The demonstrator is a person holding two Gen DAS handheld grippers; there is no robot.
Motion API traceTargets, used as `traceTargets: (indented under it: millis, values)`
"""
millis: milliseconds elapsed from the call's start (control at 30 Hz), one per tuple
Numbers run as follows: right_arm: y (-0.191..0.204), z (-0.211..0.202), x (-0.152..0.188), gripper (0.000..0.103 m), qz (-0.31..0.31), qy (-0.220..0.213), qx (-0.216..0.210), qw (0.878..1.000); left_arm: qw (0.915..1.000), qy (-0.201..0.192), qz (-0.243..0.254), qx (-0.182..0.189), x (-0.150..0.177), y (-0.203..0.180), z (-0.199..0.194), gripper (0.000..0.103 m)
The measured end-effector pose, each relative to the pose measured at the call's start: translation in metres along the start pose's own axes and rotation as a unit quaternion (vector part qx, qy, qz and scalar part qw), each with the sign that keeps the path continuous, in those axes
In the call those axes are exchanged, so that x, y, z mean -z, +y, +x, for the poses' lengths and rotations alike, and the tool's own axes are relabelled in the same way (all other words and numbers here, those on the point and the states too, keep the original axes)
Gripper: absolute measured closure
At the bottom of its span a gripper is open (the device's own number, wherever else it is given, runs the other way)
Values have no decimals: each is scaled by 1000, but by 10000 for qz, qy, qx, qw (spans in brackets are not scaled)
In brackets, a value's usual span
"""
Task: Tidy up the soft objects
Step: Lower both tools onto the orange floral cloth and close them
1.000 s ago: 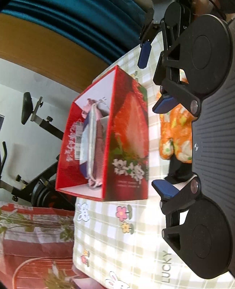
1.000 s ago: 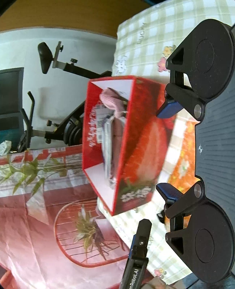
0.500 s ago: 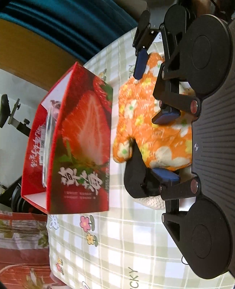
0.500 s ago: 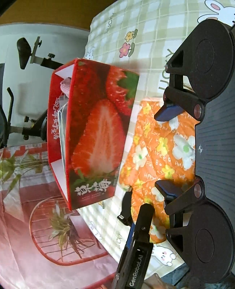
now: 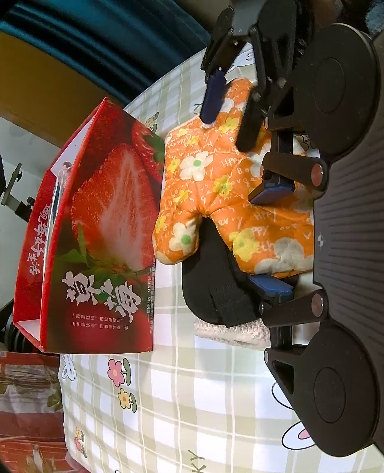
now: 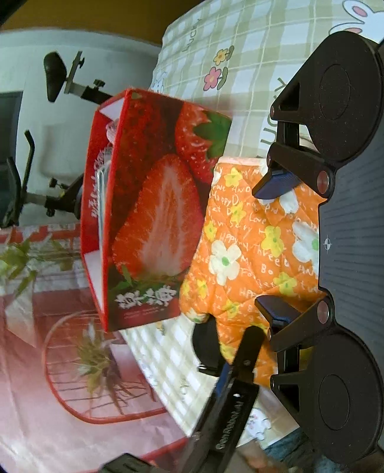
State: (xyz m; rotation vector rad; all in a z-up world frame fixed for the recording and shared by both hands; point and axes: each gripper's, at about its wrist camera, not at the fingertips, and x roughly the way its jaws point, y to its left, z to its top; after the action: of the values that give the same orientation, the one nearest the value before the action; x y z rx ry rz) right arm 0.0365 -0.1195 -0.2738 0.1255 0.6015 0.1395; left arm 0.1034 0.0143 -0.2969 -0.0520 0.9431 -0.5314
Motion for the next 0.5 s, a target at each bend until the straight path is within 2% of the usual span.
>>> traceTargets:
  millis: [167, 400, 467, 500]
  values:
    - [-13, -8, -2, 35, 314, -261, 244, 9989, 10000, 0, 22, -29, -1, -2, 1, 48]
    - [-31, -1, 4, 34, 826, -136, 347, 9959, 10000, 0, 34, -48, -1, -3, 2, 48]
    - [-32, 0, 6, 38, 892, -116, 264, 9956, 10000, 2, 28, -43, -1, -3, 1, 48]
    - [-29, -1, 5, 46, 832, -131, 226, 9962, 10000, 3, 24, -41, -1, -3, 1, 48]
